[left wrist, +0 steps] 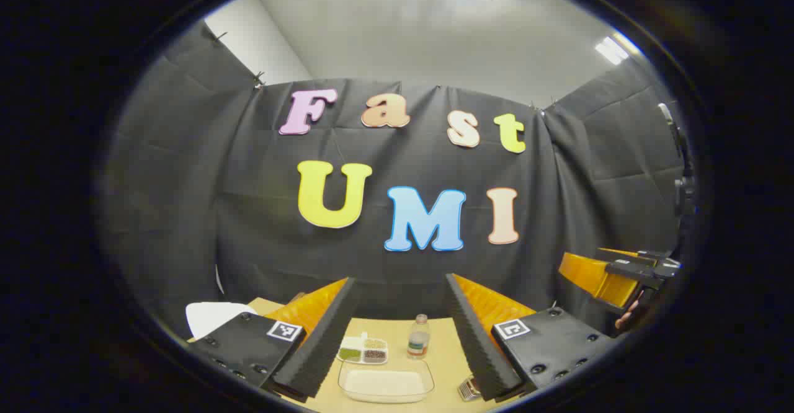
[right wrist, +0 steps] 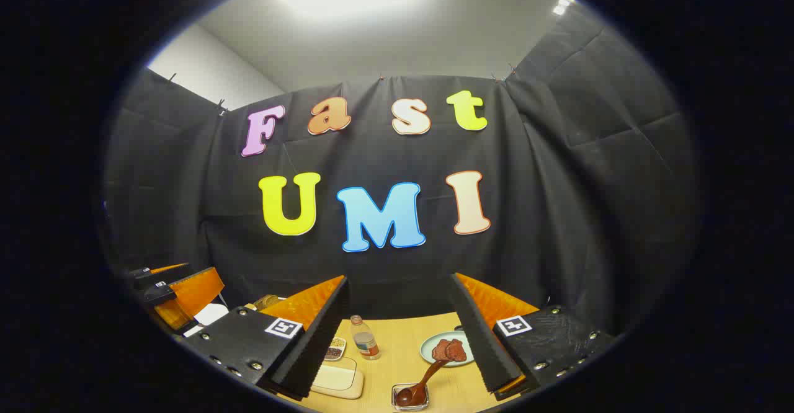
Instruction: Close the left gripper, press the button to open the rice cooker; take a wooden spoon from the chopstick holder with the right hand, scoop a spoonful of rice and pour it into the rice cooker, then put the wooden spoon back into the chopstick holder.
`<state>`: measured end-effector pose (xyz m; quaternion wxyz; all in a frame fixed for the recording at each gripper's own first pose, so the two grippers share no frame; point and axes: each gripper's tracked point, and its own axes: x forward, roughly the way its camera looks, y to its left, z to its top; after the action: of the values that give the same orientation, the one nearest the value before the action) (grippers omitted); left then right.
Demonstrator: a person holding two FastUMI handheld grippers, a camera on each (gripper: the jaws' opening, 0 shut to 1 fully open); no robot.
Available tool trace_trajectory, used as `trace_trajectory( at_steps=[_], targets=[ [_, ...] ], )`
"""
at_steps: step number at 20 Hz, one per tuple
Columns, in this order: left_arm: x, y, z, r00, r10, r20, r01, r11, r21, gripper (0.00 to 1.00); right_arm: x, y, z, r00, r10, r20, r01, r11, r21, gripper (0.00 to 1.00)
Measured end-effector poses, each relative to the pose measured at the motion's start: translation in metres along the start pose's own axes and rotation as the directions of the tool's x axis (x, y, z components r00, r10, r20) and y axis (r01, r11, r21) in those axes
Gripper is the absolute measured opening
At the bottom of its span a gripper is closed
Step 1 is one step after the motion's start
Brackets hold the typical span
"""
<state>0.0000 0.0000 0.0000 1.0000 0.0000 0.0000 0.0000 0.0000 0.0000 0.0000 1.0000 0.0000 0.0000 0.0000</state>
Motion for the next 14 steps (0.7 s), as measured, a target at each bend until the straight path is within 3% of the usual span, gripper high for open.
trace_trajectory(
  at_steps=[14],
  targets=[
    [-0.014, 0.016, 0.008, 1.0, 0.012, 0.029, -0.013, 0.999, 0.042, 0.96, -0.019, 0.013, 0.005, 1.0, 0.004, -0.002, -0.004, 1.0, -0.015, 0.98]
  ],
)
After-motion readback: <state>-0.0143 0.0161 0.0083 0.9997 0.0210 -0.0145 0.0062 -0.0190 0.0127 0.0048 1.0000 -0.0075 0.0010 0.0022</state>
